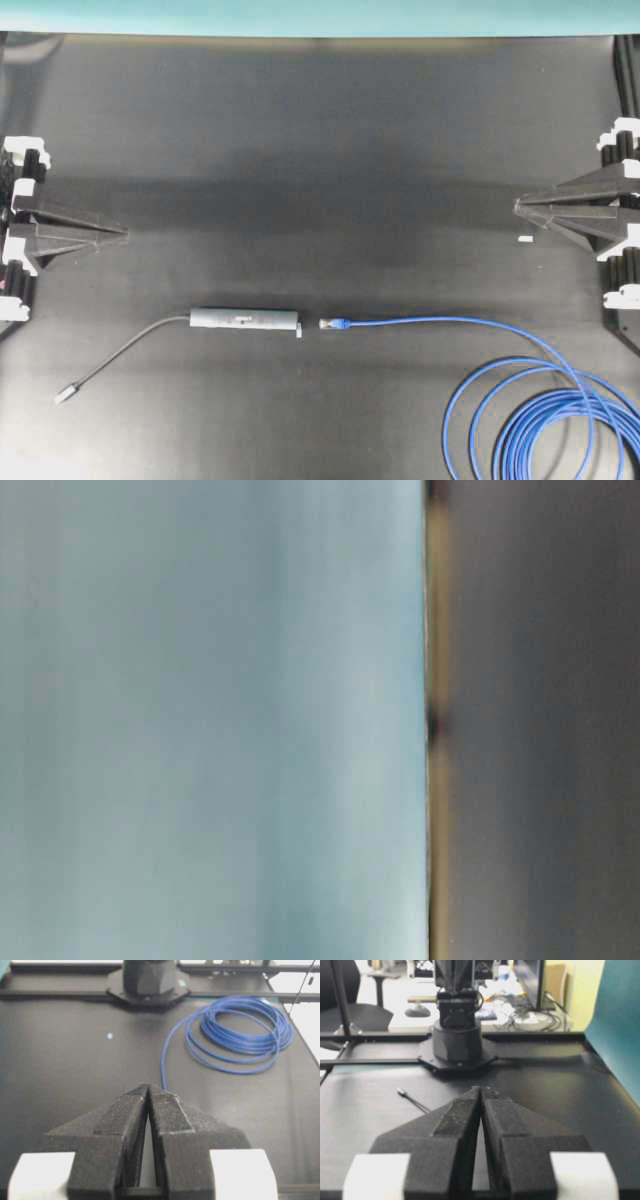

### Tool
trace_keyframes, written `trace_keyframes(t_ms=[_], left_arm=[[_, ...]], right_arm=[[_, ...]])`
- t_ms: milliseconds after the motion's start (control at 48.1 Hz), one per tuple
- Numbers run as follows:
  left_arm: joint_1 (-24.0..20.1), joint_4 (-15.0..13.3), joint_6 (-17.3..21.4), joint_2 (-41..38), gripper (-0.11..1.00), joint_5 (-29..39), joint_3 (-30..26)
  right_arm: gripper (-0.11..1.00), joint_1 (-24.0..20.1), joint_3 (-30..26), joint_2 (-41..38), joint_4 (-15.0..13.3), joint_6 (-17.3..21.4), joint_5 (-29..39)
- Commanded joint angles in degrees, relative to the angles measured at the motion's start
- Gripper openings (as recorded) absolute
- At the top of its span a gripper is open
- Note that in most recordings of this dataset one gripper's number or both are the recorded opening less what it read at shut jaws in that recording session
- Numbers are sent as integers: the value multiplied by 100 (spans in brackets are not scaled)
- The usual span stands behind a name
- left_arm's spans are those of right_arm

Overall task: Insert the LAN cable into the hub.
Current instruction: 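Move left gripper to the grey hub and right gripper toward the blue cable plug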

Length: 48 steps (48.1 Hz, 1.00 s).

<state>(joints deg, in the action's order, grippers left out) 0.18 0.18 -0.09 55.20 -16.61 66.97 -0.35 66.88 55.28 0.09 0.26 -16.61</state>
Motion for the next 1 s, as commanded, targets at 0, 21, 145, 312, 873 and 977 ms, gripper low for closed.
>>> trace_keyframes(t_ms=[0, 21, 145, 312, 873, 977], left_arm=[[9, 246, -79, -123, 6, 9, -176], [9, 246, -79, -141, 6, 35, -185], [44, 246, -70, -325, 0, 246, -316], [105, 246, -70, -844, 0, 932, -615], [334, 246, -149, -1670, 3, 1187, -677], [413, 246, -378, -1942, 26, 1002, -624]], right_arm=[[3, 18, -123, -88, 35, 26, 9], [3, 18, -141, -105, 53, 26, 62], [0, 18, -413, -237, 202, 62, 1090], [0, -18, -826, -483, 202, 123, 2338], [8, -308, -1547, -2303, 202, 149, 3138], [31, -299, -1688, -2575, 202, 149, 3146]])
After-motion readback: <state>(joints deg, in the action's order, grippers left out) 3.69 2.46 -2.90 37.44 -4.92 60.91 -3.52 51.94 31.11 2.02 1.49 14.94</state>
